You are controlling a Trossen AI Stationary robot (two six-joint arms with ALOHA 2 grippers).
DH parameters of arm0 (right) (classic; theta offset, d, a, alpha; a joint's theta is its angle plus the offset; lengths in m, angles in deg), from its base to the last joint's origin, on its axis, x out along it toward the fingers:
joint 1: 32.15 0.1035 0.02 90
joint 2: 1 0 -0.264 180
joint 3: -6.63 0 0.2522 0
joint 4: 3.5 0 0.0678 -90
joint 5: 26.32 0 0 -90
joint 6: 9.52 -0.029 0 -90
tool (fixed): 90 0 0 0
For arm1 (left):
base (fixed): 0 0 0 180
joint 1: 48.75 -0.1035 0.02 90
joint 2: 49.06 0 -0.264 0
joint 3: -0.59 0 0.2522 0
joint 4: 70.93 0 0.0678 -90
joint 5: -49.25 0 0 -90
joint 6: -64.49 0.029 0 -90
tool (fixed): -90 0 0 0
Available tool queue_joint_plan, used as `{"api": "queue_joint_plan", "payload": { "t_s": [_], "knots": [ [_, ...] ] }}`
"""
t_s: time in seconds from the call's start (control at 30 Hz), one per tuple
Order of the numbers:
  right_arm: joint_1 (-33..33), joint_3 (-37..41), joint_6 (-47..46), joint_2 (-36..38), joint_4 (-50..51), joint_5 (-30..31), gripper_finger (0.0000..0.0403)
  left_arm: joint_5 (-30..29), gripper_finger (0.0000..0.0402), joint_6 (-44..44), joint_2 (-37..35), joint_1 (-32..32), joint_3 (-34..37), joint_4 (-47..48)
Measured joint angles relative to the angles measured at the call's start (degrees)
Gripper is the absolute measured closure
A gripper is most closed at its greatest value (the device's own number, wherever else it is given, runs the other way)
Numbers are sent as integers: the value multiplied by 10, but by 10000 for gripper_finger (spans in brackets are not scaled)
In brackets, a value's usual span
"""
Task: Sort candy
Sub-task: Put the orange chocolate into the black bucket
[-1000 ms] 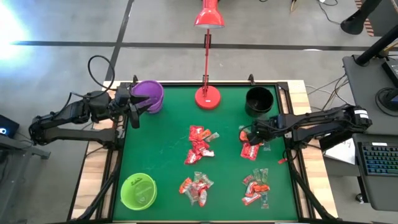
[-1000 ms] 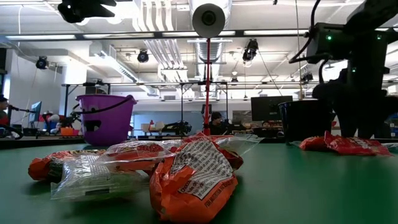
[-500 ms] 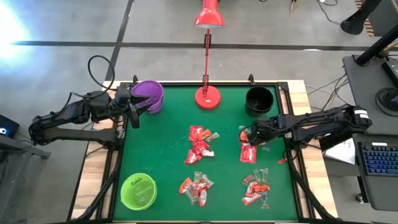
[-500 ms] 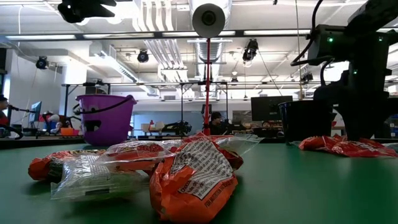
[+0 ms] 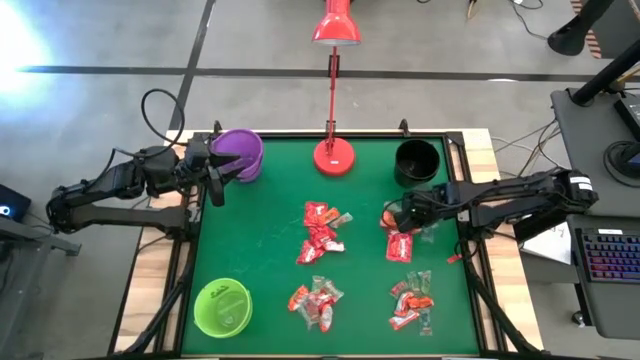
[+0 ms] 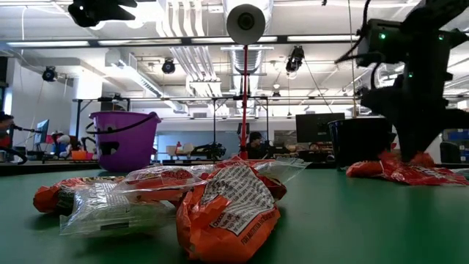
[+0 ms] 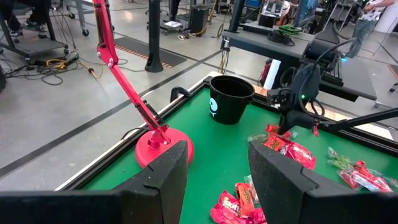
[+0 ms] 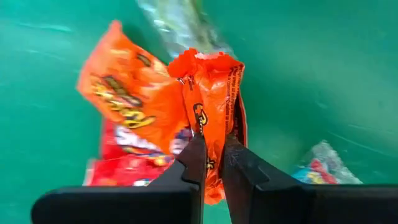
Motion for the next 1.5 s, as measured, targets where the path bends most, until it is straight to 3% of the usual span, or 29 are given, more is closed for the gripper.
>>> {"api": "queue_joint_plan", "payload": {
  "t_s": [0.37, 0.7, 1.1, 1.5],
  "knots": [
    [0, -64, 23, 0, 2, 12, 375, 0, 249, 0, 0, 0, 0, 0],
    [-10, -150, 82, 1, 17, 106, 375, 0, 249, 2, 0, 0, 0, 0],
    [-72, -293, 161, 1, 189, 231, 375, 0, 249, 2, 0, 0, 0, 0],
    [-172, -303, 251, 1, 216, 242, 364, 0, 249, 2, 0, 0, 0, 0]
  ]
}}
